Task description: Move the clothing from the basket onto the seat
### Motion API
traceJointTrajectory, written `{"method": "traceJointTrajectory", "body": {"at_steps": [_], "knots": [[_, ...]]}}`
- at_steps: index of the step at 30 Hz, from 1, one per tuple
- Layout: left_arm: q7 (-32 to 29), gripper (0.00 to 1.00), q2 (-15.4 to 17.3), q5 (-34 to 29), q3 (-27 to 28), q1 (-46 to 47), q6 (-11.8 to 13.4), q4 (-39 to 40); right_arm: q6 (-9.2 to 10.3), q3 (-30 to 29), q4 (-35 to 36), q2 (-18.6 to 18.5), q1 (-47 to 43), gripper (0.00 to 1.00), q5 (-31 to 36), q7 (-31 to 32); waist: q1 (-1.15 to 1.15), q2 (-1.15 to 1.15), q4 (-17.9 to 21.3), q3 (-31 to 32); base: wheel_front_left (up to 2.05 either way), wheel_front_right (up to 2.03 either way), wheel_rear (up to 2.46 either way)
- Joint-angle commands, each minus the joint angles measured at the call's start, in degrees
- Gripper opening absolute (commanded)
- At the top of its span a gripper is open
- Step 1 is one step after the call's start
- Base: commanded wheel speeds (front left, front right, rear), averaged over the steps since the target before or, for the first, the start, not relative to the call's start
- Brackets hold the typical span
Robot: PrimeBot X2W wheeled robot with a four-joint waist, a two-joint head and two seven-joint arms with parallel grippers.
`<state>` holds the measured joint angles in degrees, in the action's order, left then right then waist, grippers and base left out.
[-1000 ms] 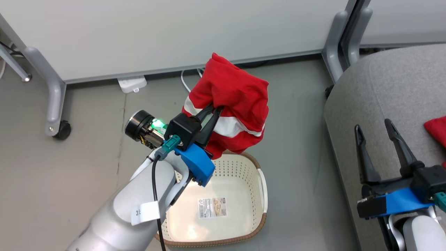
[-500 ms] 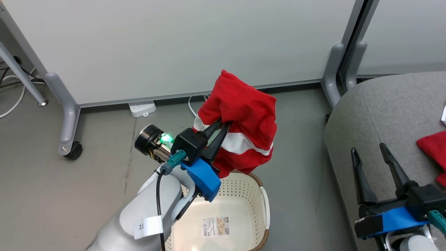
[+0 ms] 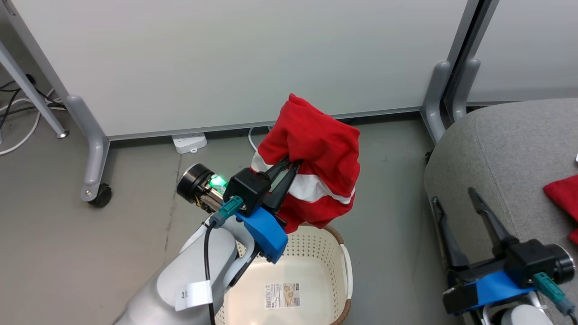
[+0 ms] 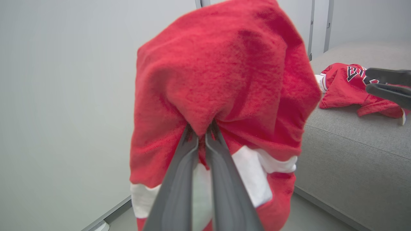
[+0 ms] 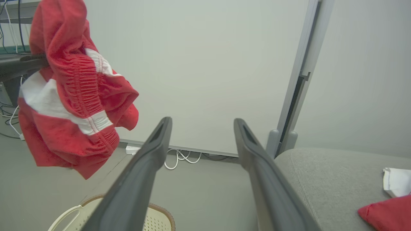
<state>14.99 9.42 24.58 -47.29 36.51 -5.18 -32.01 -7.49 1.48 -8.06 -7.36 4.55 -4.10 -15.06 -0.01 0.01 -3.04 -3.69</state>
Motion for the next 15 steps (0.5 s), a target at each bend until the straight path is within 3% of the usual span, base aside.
{"method": "traceJointTrajectory", "body": {"at_steps": [1,15], "knots": [[0.3,0.0,0.1,0.2,-0.1,-0.4,-0.3,0.1,-0.01,1.0,-0.2,-0.5,0.8,1.0,-0.2,-0.2,0.01,-0.01,0.0,0.0,0.0,0.0,0.0],[0.3,0.0,-0.8,-0.4,-0.9,1.1,-0.3,0.4,-0.01,16.5,-3.6,-3.4,8.2,1.0,-1.4,-0.2,0.01,-0.01,-1.1,-0.8,0.0,0.0,0.0]]}}
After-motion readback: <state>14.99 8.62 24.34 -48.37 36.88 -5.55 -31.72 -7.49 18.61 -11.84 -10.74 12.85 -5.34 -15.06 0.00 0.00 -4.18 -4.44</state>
